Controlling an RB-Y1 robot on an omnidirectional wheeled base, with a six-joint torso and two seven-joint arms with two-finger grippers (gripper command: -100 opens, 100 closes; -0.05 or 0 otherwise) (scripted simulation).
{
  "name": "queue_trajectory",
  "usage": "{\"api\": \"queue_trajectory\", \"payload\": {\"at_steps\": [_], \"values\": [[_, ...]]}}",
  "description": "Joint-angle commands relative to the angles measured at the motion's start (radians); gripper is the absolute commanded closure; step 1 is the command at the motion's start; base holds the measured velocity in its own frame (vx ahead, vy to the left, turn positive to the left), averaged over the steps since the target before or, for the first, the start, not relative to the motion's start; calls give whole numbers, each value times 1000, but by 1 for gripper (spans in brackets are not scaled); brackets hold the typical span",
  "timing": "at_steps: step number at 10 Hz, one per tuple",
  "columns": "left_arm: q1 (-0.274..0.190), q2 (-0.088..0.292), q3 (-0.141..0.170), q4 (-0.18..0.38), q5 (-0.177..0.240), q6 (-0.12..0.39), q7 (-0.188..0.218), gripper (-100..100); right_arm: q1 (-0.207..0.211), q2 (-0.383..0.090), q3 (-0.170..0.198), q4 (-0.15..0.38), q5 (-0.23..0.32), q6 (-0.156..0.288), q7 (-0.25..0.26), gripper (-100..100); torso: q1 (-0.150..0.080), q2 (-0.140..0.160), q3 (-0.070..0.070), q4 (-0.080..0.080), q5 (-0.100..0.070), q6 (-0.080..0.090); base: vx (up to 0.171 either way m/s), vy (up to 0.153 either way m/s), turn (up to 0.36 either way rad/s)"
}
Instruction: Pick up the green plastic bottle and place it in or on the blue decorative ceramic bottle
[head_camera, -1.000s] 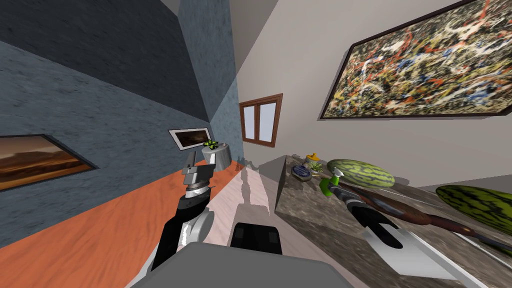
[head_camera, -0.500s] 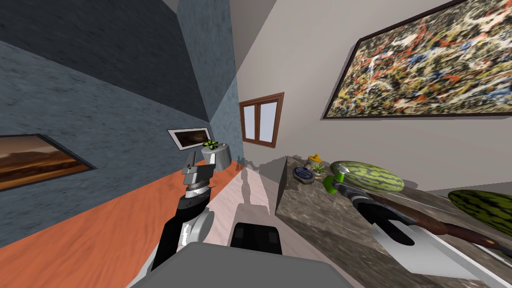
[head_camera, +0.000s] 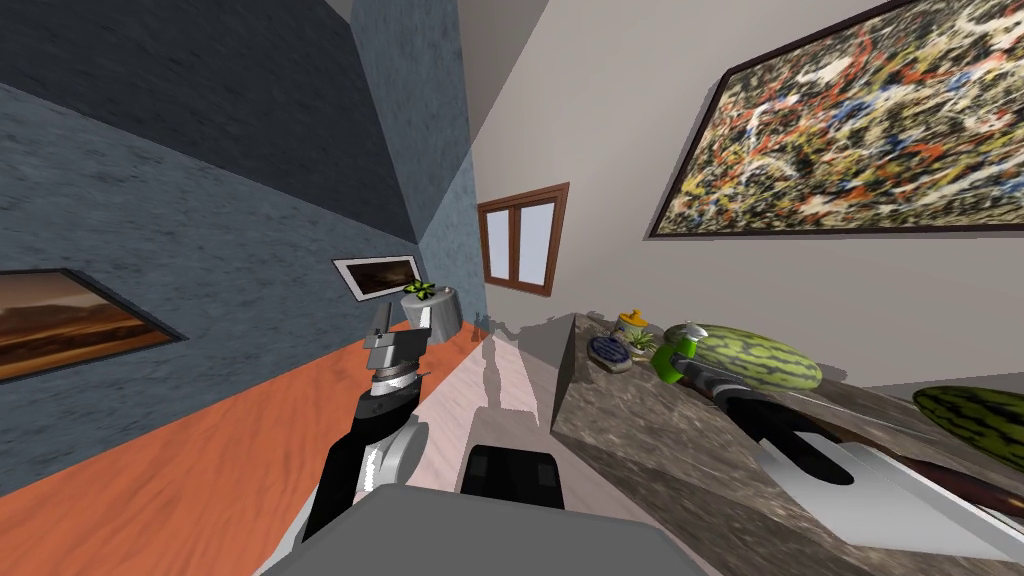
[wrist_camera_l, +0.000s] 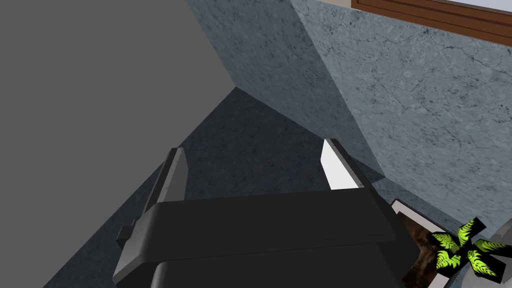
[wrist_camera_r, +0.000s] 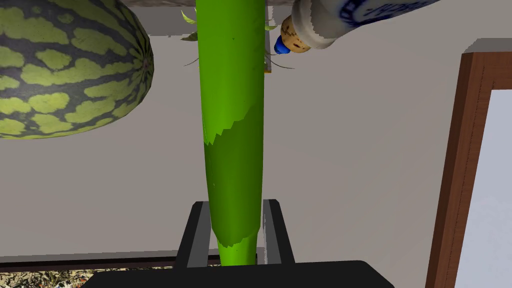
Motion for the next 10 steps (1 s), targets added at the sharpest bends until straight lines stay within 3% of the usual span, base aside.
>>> {"api": "queue_trajectory", "payload": {"at_steps": [1,6,10], "values": [[0,0,0,0,0,0,0,0,13,-38,-22,-24,-30,35,-8,100,0,0,0,0,0,0,53,-18,-3],[0,0,0,0,0,0,0,0,62,-148,-82,-127,-119,142,-31,100,2,-1,-1,0,0,-1,58,5,12],[0,0,0,0,0,0,0,0,89,-207,-111,-182,-173,202,-45,100,4,-1,-1,0,1,-2,59,28,22]]}}
